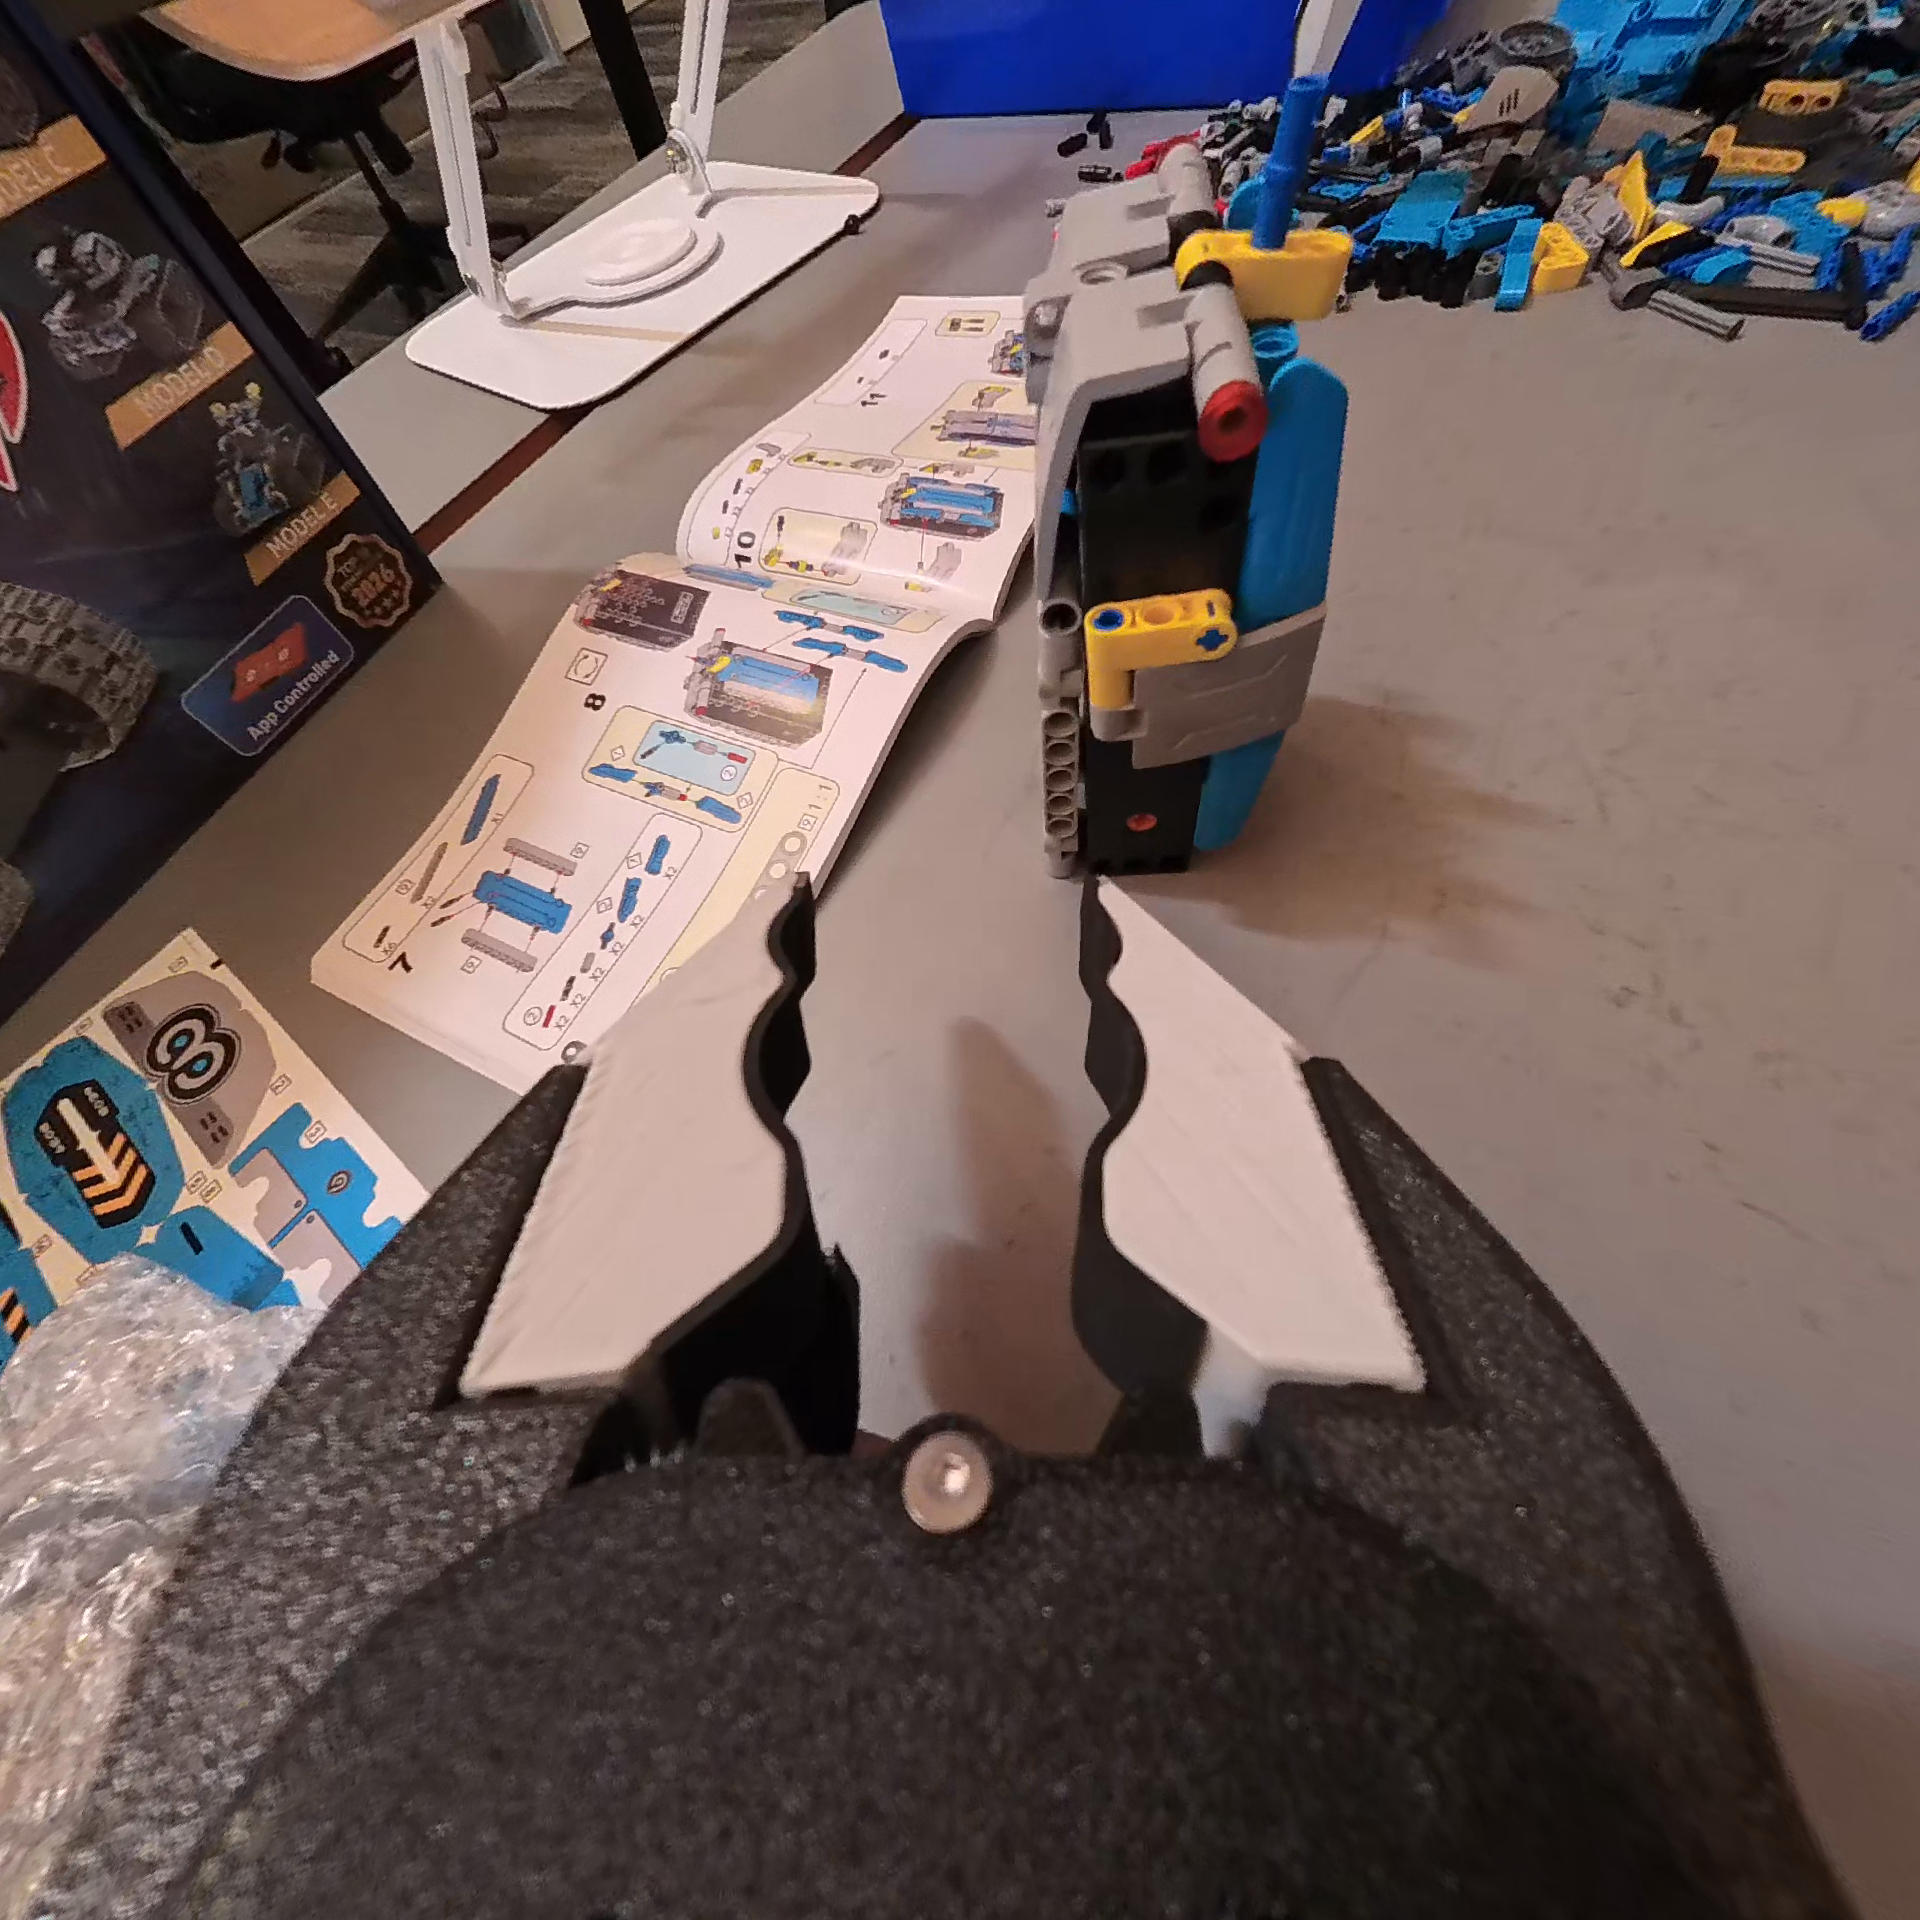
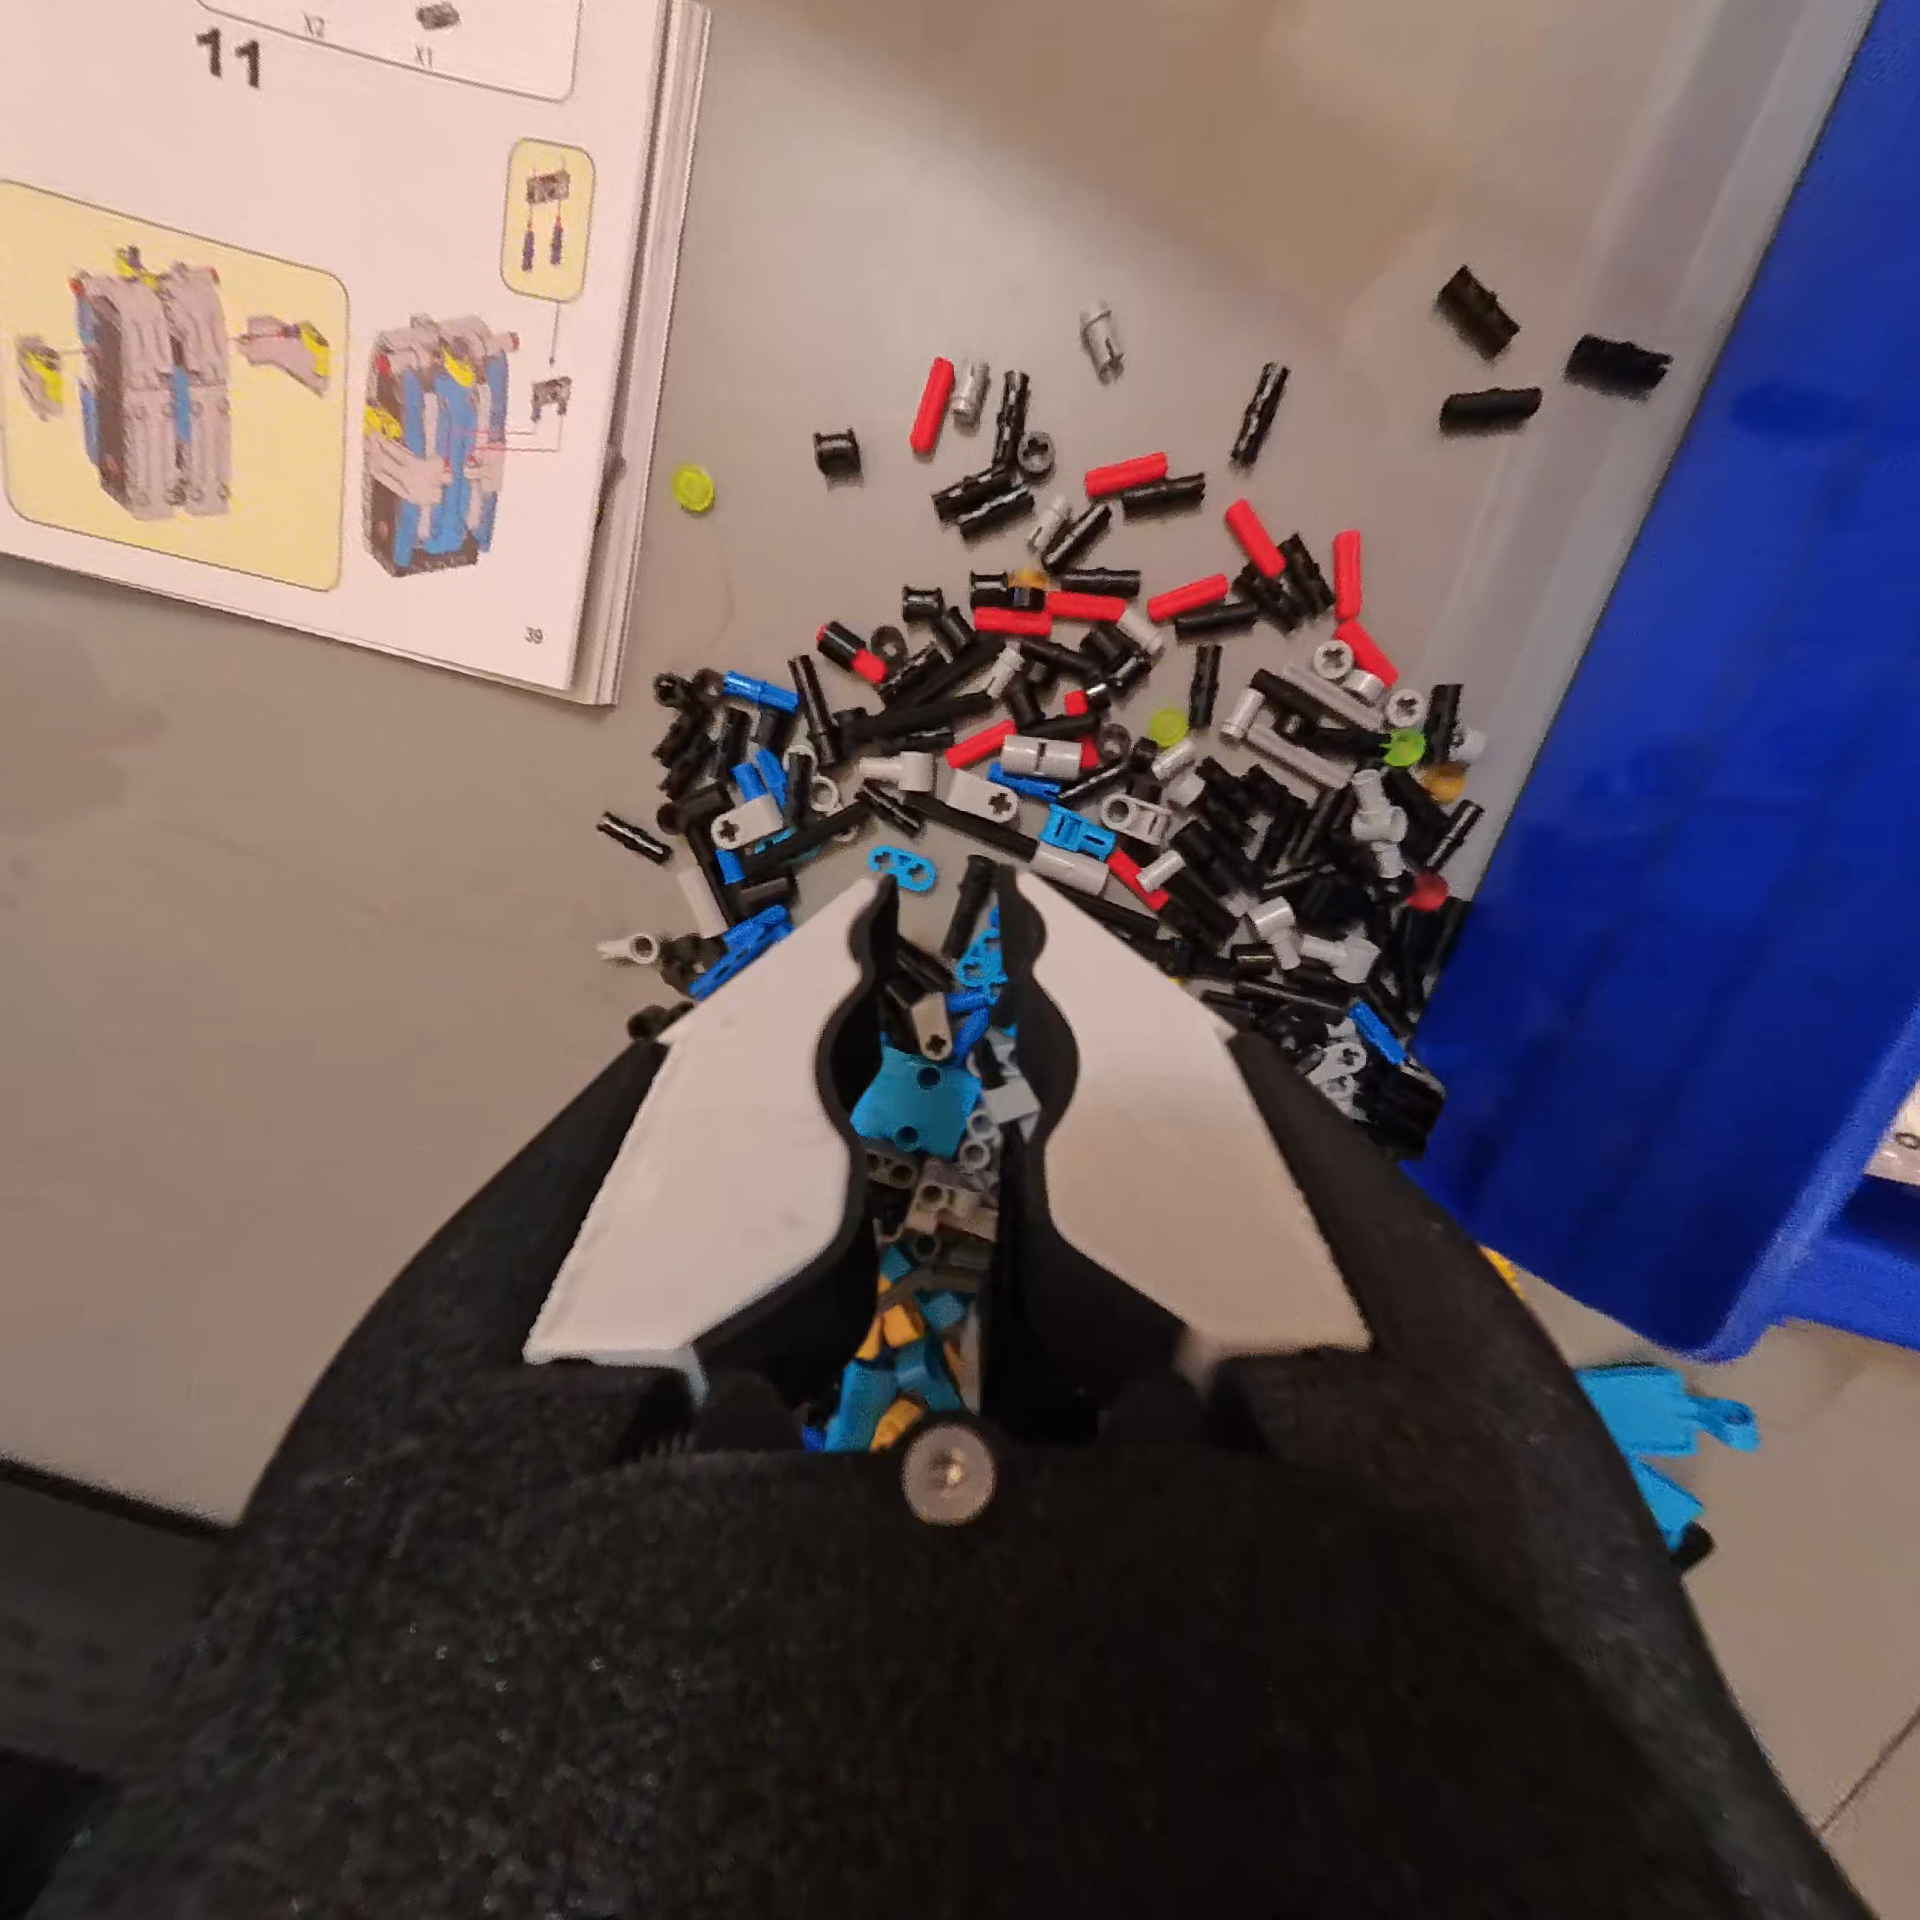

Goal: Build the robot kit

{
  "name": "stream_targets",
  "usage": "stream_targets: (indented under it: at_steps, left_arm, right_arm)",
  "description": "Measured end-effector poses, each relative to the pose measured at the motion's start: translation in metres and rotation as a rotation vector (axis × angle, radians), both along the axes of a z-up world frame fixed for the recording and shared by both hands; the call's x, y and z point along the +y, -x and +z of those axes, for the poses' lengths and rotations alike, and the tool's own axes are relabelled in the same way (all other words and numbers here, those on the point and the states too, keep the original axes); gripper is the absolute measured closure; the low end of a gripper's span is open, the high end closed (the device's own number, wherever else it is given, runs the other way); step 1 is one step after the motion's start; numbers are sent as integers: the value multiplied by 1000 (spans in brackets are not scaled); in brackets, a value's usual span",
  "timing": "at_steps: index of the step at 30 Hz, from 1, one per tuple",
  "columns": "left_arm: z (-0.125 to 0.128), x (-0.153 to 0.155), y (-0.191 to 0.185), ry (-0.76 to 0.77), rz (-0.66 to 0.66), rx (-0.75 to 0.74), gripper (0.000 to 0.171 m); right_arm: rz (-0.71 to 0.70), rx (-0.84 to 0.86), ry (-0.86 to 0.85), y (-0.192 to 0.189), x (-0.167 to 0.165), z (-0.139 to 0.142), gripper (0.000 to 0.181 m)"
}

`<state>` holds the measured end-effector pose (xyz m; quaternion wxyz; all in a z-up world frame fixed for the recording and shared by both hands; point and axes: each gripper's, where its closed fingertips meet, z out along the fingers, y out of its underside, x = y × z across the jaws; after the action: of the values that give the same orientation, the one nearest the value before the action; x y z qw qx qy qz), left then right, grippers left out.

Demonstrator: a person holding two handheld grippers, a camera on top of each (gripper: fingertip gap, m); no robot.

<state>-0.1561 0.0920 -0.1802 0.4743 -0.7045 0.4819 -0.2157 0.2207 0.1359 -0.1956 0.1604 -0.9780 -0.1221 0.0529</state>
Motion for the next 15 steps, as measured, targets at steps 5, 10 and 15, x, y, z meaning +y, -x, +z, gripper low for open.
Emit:
stream_targets:
  at_steps: [5, 10, 15]
  left_arm:
    - [-1, -1, 0, -10, -1, 9, 121]
    - [-2, -1, -1, -14, -3, 22, 121]
    - [-2, -1, -1, -20, -4, 25, 121]
  right_arm:
    - [-107, 21, -87, -22, 14, 13, 166]
    - [-201, 11, -42, -35, 16, -3, 156]
    - [-122, 184, -46, 11, 28, -2, 161]
